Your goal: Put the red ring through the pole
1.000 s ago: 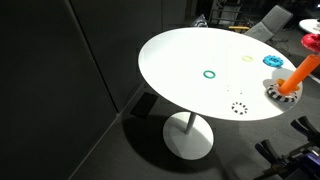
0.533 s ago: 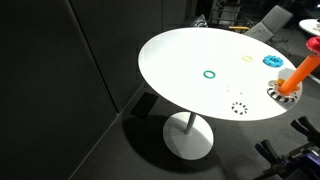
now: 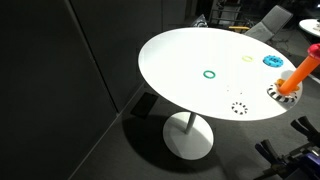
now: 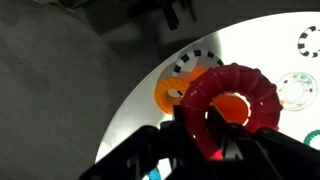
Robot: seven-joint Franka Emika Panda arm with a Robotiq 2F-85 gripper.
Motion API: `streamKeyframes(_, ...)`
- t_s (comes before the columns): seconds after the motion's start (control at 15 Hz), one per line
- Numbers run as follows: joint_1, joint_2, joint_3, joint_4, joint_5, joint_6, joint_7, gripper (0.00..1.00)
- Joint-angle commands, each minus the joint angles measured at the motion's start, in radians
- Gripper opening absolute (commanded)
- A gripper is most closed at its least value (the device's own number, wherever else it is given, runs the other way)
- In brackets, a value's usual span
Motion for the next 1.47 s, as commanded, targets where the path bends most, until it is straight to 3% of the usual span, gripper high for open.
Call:
streamKeyframes(0.0, -0.012, -0.004, -0.007, -0.005, -0.012, -0.010, -0.004, 0.09)
streamKeyframes(1.4, 0.022, 0.022, -0.004, 0.005, 0.022, 0.044, -0.041, 0.09)
